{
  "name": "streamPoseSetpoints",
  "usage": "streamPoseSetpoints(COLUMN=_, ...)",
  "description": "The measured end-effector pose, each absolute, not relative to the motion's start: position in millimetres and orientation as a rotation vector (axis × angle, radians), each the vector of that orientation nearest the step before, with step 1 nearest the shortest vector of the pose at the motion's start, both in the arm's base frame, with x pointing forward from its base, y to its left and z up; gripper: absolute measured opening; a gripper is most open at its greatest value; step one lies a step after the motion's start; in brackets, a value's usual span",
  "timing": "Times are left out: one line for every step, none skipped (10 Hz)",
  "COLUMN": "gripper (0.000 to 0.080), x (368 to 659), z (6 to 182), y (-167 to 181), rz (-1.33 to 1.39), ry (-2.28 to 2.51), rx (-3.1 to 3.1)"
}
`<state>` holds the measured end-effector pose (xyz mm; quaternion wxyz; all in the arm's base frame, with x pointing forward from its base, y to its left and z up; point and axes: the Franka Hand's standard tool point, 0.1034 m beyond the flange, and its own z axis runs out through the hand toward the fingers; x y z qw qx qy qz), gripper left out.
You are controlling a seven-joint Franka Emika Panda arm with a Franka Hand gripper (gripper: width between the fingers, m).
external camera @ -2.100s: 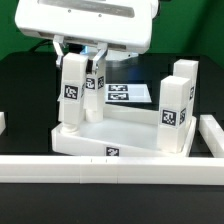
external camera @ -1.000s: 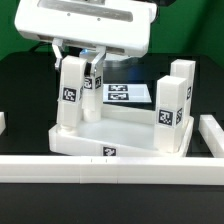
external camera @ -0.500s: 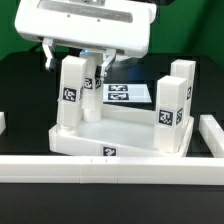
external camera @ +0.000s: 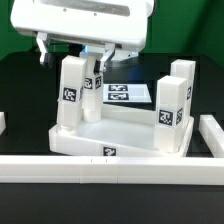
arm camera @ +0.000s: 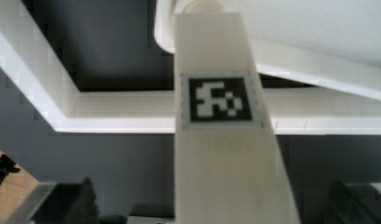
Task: Assemble desk
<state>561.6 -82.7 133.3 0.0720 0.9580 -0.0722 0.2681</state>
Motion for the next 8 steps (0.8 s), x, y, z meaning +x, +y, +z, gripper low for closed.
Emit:
streamPoseSetpoints(gripper=0.0649, x=563.6, z=140.3, y=-81.2, rz=0.792, ry=-0.227, rx=2.902)
streamPoseSetpoints(gripper=0.0649, x=566.4, z=147.3, y=-80.9, rz=0.784, ry=-0.237, rx=2.918)
streamPoseSetpoints(gripper=0.0649, x=568.1, z=150.4, y=-81.3, rz=0.779, ry=-0.242, rx=2.926)
streamPoseSetpoints(gripper=0.0649, x=567.4, z=147.9, y=-79.5, rz=0.754, ry=-0.243, rx=2.942)
streamPoseSetpoints(gripper=0.0649, x=567.5, z=148.0, y=-79.8, rz=0.756, ry=-0.243, rx=2.94)
streamPoseSetpoints(gripper=0.0649, x=567.0, z=146.7, y=-80.0, rz=0.75, ry=-0.243, rx=2.942)
streamPoseSetpoints(gripper=0.0649, x=561.9, z=135.3, y=-76.9, rz=0.624, ry=-0.248, rx=3.005)
streamPoseSetpoints(gripper=0.0649, x=565.0, z=132.7, y=-78.8, rz=0.542, ry=-0.259, rx=3.043)
